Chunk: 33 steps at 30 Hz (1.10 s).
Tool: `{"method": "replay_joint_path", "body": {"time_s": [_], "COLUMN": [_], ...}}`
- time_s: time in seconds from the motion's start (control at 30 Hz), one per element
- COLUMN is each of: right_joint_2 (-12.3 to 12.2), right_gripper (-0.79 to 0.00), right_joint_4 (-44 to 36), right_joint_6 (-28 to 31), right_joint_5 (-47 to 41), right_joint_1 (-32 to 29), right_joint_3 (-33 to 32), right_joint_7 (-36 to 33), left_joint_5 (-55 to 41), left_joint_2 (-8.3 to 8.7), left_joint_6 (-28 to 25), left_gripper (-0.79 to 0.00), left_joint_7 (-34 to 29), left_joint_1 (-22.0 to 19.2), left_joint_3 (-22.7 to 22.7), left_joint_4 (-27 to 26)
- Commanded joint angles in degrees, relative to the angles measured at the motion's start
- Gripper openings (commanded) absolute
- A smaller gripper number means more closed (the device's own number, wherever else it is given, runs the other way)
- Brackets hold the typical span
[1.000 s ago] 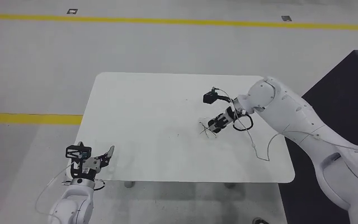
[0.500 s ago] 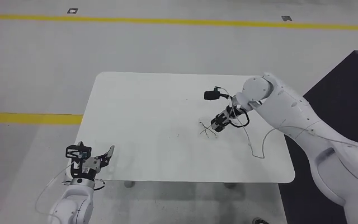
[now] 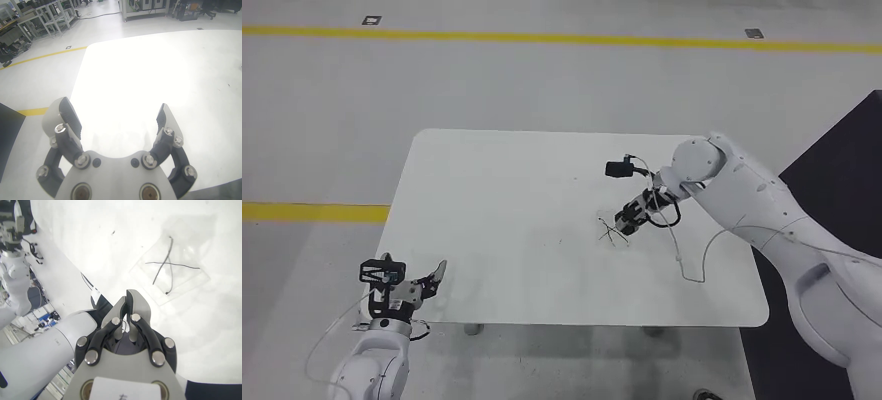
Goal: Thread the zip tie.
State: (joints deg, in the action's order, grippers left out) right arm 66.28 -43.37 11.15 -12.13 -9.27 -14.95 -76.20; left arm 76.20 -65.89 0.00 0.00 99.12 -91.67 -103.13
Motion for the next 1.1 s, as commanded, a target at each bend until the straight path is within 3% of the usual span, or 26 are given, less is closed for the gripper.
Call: {"method": "replay_joint_path", "body": {"time_s": [0.0,0.2,0.53,0.6,0.8,0.9,1.07], "right_joint_2": [0.18,1.20,4.60,5.38,7.80,8.85,10.75], "right_gripper": [-0.785,-0.785,-0.785,-0.637,-0.529,-0.502,-0.539], "right_joint_4": [-0.21,-0.91,1.23,2.04,4.64,5.83,8.37], "right_joint_6": [-3.67,-10.54,-15.18,-15.31,-15.52,-15.46,-15.32], "right_joint_5": [0.49,3.16,7.80,9.13,10.67,11.25,12.02], "right_joint_1": [0.36,0.38,-0.62,-0.70,-1.03,-1.25,-1.52], "right_joint_3": [-0.28,0.07,1.14,1.59,1.75,1.82,1.68], "right_joint_7": [-0.04,-1.37,2.52,2.59,3.91,4.38,5.70], "left_joint_5": [0.00,0.00,0.00,0.00,0.00,0.00,0.00], "left_joint_2": [0.00,0.00,0.00,0.00,0.00,0.00,0.00], "left_joint_6": [0.00,0.00,0.00,0.00,0.00,0.00,0.00], "left_gripper": [0.000,0.000,0.000,0.000,0.000,0.000,0.000], "left_joint_7": [0.00,0.00,0.00,0.00,0.00,0.00,0.00], "left_joint_1": [0.00,0.00,0.00,0.00,0.00,0.00,0.00], "left_joint_3": [0.00,0.00,0.00,0.00,0.00,0.00,0.00], "left_joint_4": [0.00,0.00,0.00,0.00,0.00,0.00,0.00]}}
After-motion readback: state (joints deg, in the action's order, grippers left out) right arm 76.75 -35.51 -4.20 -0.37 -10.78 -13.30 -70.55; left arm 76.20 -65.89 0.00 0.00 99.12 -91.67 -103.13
